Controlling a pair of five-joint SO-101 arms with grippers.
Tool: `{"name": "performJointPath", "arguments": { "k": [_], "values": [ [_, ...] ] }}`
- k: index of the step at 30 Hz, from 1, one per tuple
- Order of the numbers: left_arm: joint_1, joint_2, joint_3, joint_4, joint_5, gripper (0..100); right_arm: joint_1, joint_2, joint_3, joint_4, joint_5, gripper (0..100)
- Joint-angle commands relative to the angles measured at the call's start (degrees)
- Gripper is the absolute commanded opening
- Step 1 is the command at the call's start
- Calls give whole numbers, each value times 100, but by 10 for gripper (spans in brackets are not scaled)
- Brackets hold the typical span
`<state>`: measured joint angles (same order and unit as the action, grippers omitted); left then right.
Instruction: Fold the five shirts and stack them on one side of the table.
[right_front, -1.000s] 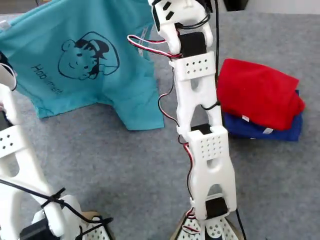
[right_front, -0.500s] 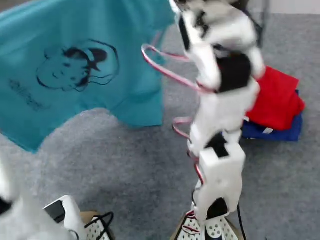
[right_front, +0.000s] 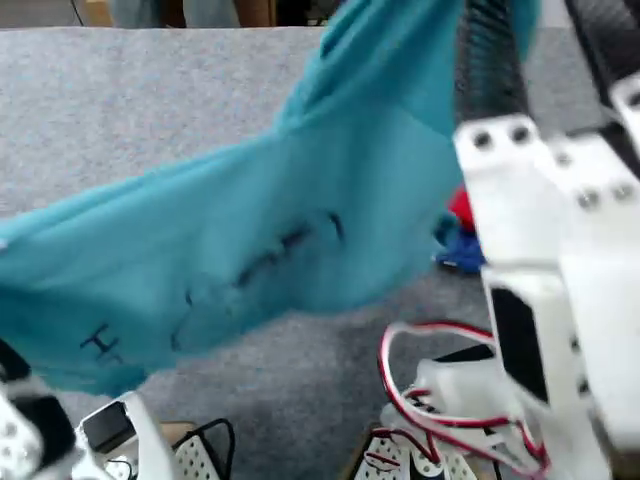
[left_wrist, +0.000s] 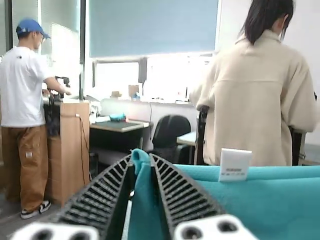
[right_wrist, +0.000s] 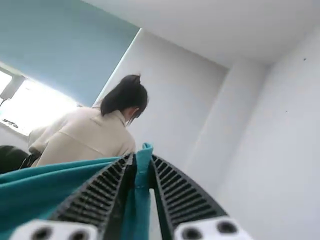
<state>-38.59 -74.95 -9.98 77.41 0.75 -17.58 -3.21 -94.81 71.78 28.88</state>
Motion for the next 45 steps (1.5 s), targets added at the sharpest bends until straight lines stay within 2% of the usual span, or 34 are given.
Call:
{"name": "performJointPath", "arguments": {
  "k": [1, 5, 9, 11, 14, 16, 18, 21, 26, 28, 31, 35, 39, 41, 45],
  "values": [
    [-13, -97, 479, -26, -44, 29, -35, 13, 585, 18, -53, 14],
    [4, -97, 1771, -457, -35, 30, -18, 312, 1789, -9, -62, 14],
    [22, -97, 4004, -2084, -35, 30, 9, 998, 3204, -431, -246, 14],
    [145, -88, 5341, -3516, -35, 30, 167, 1499, 3873, -1178, -237, 14],
    [479, 70, 7284, -6444, -79, 32, 369, 2360, 4673, -2989, -211, 14],
    [716, 571, 8022, -8167, -237, 32, 440, 2958, 4945, -4141, -202, 13],
    [840, 1459, 7899, -8879, -510, 30, 448, 3495, 4892, -4853, -202, 13],
    [778, 3288, 6607, -8888, -352, 30, 431, 4119, 4426, -5257, -229, 13],
    [576, 6224, 3864, -8774, -114, 29, 422, 4919, 3222, -5257, -237, 13],
    [567, 7077, 2941, -8466, -123, 29, 431, 5226, 2844, -5248, -237, 13],
    [567, 7596, 2088, -7666, -123, 29, 448, 5569, 2396, -5046, -237, 13],
    [567, 7508, 2044, -6637, -158, 29, 448, 5745, 1736, -4114, -237, 13],
    [567, 6804, 2642, -5547, -167, 29, 457, 5771, 1138, -2945, -237, 13],
    [567, 6286, 3187, -5292, -193, 29, 457, 5771, 875, -2277, -211, 13],
    [585, 4932, 4690, -5240, -730, 29, 457, 5771, 338, -659, -35, 13]
  ]
}}
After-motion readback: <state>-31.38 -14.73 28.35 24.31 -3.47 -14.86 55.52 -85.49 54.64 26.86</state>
